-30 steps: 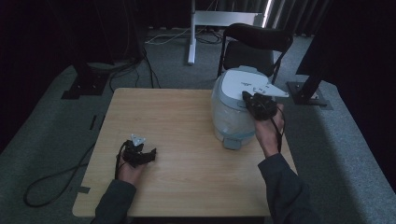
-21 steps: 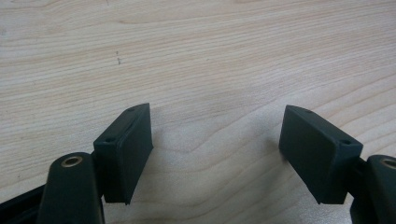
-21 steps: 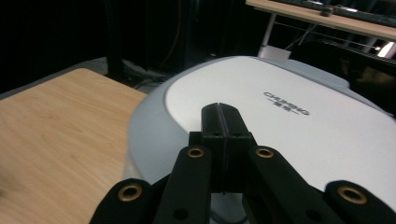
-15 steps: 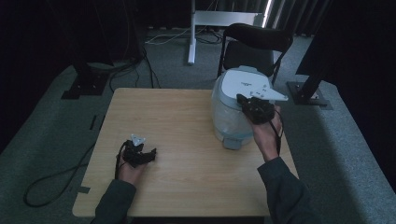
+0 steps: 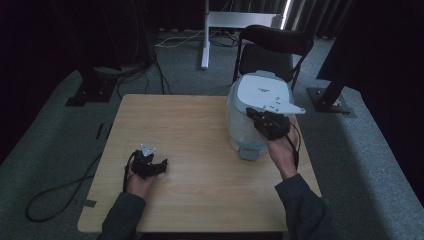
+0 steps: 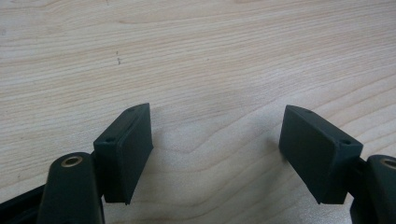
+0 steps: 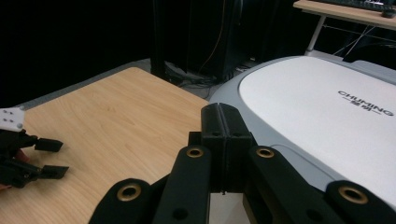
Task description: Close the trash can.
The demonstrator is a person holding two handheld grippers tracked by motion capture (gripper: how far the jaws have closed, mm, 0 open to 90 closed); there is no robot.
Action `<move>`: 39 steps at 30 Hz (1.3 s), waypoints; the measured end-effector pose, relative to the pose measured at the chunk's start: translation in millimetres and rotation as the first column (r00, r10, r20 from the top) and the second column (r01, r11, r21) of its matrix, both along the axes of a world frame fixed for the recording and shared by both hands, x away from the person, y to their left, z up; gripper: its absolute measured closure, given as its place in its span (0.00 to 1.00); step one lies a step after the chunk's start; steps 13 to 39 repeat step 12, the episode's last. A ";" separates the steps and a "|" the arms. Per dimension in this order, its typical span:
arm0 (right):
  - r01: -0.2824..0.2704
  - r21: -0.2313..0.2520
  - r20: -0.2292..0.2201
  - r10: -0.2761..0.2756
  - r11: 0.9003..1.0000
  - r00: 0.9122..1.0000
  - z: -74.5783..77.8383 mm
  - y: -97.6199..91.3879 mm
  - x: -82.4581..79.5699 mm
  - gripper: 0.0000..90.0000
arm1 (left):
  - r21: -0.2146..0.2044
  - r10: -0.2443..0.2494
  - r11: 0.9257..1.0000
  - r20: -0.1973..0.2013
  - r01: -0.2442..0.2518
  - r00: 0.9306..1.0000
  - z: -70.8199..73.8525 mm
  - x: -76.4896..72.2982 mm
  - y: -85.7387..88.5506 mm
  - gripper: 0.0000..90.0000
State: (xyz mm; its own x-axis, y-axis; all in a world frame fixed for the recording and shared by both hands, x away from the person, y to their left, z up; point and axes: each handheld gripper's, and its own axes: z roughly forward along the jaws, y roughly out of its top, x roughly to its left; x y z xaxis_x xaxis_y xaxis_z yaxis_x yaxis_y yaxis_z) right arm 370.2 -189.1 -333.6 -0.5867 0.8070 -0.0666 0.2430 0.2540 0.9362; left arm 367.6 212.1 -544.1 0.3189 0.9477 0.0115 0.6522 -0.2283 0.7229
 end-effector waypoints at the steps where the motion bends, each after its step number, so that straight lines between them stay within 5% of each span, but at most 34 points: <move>1: -0.004 0.002 -0.002 0.004 1.000 1.000 -0.4 0.2 -0.4 0.99 | 0.000 0.000 1.000 0.000 0.000 1.000 0.0 0.0 0.0 0.28; 39: -0.039 -0.009 -0.008 0.039 0.999 0.999 -4.4 2.4 -7.9 0.98 | -0.001 0.001 1.000 0.000 -0.001 1.000 0.0 0.2 -0.3 0.28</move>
